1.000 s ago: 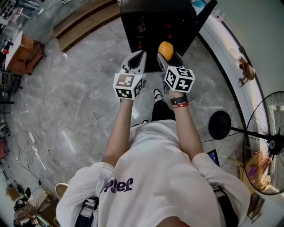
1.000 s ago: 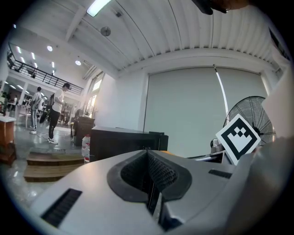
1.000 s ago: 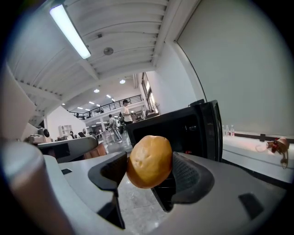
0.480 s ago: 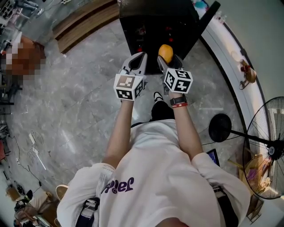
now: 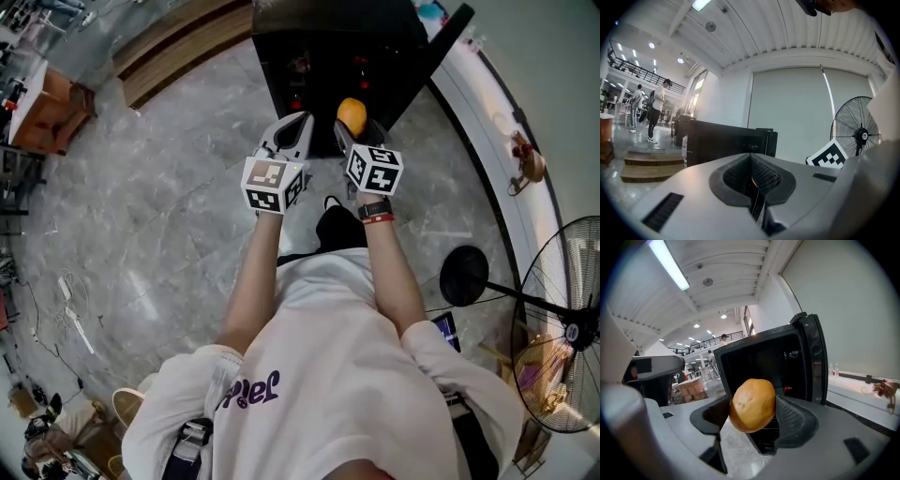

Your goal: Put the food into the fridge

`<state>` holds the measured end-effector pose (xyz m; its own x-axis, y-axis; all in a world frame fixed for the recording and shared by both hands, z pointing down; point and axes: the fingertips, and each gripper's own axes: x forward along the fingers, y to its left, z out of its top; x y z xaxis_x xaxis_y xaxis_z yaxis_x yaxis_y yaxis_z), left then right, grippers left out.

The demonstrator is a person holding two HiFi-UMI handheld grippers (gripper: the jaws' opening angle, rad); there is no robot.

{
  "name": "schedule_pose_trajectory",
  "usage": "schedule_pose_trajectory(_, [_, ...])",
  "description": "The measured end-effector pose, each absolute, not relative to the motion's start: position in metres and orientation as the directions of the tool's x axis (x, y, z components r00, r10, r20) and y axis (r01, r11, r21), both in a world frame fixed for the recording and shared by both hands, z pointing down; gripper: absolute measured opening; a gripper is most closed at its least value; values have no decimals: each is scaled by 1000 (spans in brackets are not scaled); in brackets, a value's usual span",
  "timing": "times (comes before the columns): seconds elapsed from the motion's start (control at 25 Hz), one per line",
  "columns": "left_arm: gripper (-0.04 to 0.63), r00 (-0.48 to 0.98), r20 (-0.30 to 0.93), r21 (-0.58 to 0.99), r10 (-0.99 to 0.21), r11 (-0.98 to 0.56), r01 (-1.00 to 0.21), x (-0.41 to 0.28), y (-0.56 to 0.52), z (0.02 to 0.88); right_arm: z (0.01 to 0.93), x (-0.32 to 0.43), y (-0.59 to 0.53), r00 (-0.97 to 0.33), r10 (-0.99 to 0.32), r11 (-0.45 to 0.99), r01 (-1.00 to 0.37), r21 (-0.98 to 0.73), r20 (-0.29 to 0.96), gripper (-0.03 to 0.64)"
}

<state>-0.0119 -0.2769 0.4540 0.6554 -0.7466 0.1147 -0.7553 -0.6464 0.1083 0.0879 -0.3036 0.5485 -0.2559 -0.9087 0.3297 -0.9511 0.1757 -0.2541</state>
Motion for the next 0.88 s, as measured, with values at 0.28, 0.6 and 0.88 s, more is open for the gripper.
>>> schedule_pose_trajectory(0.28, [18, 660, 118, 104, -742, -652, -751, -8, -286, 464, 570, 92, -326, -256, -906, 175, -951, -254, 337, 321])
schedule_pose_trajectory(0.6, [18, 664, 109, 105, -740, -655, -748, -2, -307, 481, 599, 92, -351, -261, -896, 186, -955, -230, 360, 321])
schedule_pose_trajectory(0.88, [18, 661, 127, 105, -739, -653, -750, 4, -320, 506, 630, 94, -375, -264, -888, 190, -956, -223, 376, 321])
